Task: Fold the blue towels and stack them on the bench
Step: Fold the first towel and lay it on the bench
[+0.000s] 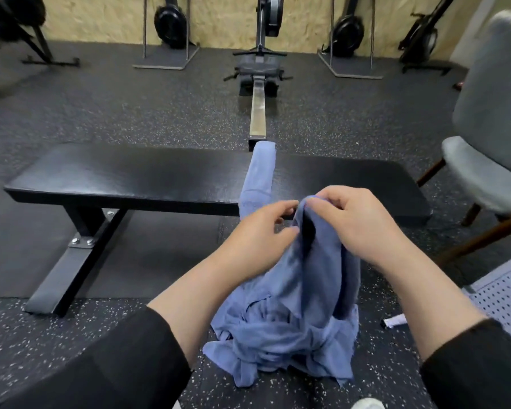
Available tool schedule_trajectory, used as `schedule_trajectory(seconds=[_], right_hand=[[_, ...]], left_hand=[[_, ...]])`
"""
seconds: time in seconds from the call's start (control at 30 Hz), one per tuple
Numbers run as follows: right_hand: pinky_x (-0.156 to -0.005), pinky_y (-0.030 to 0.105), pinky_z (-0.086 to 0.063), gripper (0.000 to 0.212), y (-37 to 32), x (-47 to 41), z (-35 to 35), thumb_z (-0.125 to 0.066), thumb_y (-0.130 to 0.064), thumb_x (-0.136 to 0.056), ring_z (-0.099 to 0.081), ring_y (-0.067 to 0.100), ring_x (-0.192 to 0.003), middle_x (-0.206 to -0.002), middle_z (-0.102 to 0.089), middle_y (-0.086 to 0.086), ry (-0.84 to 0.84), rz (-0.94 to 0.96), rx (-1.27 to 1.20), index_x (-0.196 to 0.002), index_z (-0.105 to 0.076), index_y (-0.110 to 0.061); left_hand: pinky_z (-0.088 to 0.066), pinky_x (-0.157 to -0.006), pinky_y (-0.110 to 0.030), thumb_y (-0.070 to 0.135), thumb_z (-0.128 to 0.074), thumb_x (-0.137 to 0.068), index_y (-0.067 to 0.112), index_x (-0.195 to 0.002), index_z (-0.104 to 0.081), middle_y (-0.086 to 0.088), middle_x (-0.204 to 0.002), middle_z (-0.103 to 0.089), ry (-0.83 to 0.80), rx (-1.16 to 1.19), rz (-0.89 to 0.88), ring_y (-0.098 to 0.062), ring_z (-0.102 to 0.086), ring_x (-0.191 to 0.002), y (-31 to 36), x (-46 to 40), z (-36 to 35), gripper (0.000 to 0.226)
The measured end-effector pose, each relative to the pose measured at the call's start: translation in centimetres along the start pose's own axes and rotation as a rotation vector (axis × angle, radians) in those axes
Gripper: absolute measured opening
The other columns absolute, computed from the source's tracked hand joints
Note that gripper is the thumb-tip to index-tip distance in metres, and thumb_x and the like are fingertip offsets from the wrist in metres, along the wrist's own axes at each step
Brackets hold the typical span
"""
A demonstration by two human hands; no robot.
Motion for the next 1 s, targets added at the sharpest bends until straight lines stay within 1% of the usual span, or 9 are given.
schedule_trajectory(seconds=[0.1, 0.2, 0.27, 0.37, 0.47, 0.6, 0.87, 0.93, 1.0], right_hand=[[-0.079, 0.037, -0.047, 0.02, -0.9, -0.3, -0.5, -0.057, -0.021, -0.101, -0.063, 0.019, -0.079, -0.087, -0.074, 0.005, -0.056, 0.036, 0.005, -0.095, -0.075, -0.016], [-0.061, 0.035, -0.04, 0.02, -0.1, -0.3, -1.4, -0.056, -0.02, -0.101, -0.049, 0.009, -0.062, -0.075, -0.068, 0.008, -0.145, 0.016, -0.001, -0.095, -0.075, -0.02], [-0.059, 0.032, -0.035, 0.019, 0.3, -0.5, -1.8, -0.058, -0.024, -0.1, -0.045, 0.008, -0.063, -0.079, -0.068, 0.014, -0.174, 0.0, -0.032, -0.092, -0.075, -0.024], [-0.06, 0.03, -0.034, 0.016, 0.7, -1.0, -2.0, -0.066, -0.027, -0.098, -0.044, 0.007, -0.062, -0.07, -0.067, 0.007, -0.166, -0.022, -0.15, -0.087, -0.075, -0.021], [-0.057, 0.028, -0.033, 0.024, 1.6, -1.3, -2.1, -0.073, -0.031, -0.092, -0.043, 0.01, -0.056, -0.061, -0.061, 0.012, -0.204, -0.051, -0.165, -0.08, -0.072, -0.011], [-0.048, 0.022, -0.028, 0.026, 3.0, -1.1, -1.8, -0.07, -0.033, -0.093, -0.034, 0.008, -0.047, -0.047, -0.046, -0.012, -0.221, -0.096, -0.071, -0.075, -0.07, -0.013], [-0.06, 0.026, -0.037, 0.021, 1.5, -1.6, -3.3, -0.055, -0.03, -0.103, -0.042, 0.004, -0.059, -0.071, -0.062, 0.0, -0.172, 0.029, -0.069, -0.086, -0.063, -0.02], [-0.061, 0.023, -0.037, 0.02, 1.2, -1.7, -3.8, -0.057, -0.028, -0.103, -0.044, 0.002, -0.06, -0.069, -0.063, -0.008, -0.179, 0.033, -0.081, -0.086, -0.065, -0.022], [-0.062, 0.023, -0.039, 0.02, 1.1, -1.8, -4.0, -0.058, -0.028, -0.102, -0.046, 0.0, -0.06, -0.072, -0.067, -0.006, -0.183, 0.028, -0.104, -0.086, -0.067, -0.022]], left_hand=[[-0.049, -0.098, -0.024, 0.026, -0.059, -0.096, 0.034, -0.129, -0.061, 0.018, -0.114, -0.069, -0.008, -0.01, -0.011, 0.003, -0.064, -0.105, -0.3, -0.5, -0.7, 0.034], [-0.049, -0.089, -0.019, 0.03, -0.061, -0.097, 0.035, -0.124, -0.064, 0.017, -0.107, -0.07, 0.043, -0.006, -0.007, 0.005, -0.064, -0.097, -0.6, -1.3, 0.0, 0.027], [-0.044, -0.074, -0.011, 0.032, -0.061, -0.099, 0.031, -0.104, -0.068, 0.019, -0.089, -0.069, 0.058, -0.021, -0.019, 0.01, -0.061, -0.081, -0.6, -1.8, 0.5, 0.01], [-0.036, -0.056, -0.013, 0.032, -0.058, -0.1, 0.025, -0.075, -0.055, 0.014, -0.059, -0.053, 0.102, -0.117, -0.031, 0.002, -0.049, -0.057, -0.6, -2.1, 1.2, 0.026], [-0.035, -0.057, -0.016, 0.028, -0.054, -0.1, 0.019, -0.074, -0.052, 0.006, -0.063, -0.052, 0.231, -0.128, -0.017, -0.005, -0.047, -0.061, -0.7, -2.3, 3.3, 0.028], [-0.036, -0.061, -0.033, 0.024, -0.054, -0.096, 0.007, -0.077, -0.057, 0.007, -0.064, -0.051, 0.42, 0.092, 0.138, -0.014, -0.043, -0.064, -2.9, -2.2, 6.5, 0.025], [-0.041, -0.055, -0.021, 0.026, -0.065, -0.094, 0.035, -0.111, -0.064, 0.014, -0.061, -0.056, -0.044, 0.082, 0.069, -0.004, -0.048, -0.051, -2.0, -2.3, 1.1, 0.02], [-0.032, -0.051, -0.016, 0.031, -0.066, -0.096, 0.034, -0.086, -0.063, 0.019, -0.053, -0.048, -0.063, 0.003, 0.019, 0.001, -0.042, -0.047, -1.6, -2.3, 0.2, 0.01], [-0.028, -0.048, -0.019, 0.031, -0.061, -0.099, 0.026, -0.062, -0.045, 0.017, -0.046, -0.041, -0.027, -0.037, 0.025, -0.003, -0.037, -0.045, -1.8, -2.4, 0.2, 0.041]])
Point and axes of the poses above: each hand's wrist, its own x-axis away from the middle knuckle, its own z-axis out of the back of the hand, y = z × x, the point moved 8 cm from there along -x, towards the middle knuckle
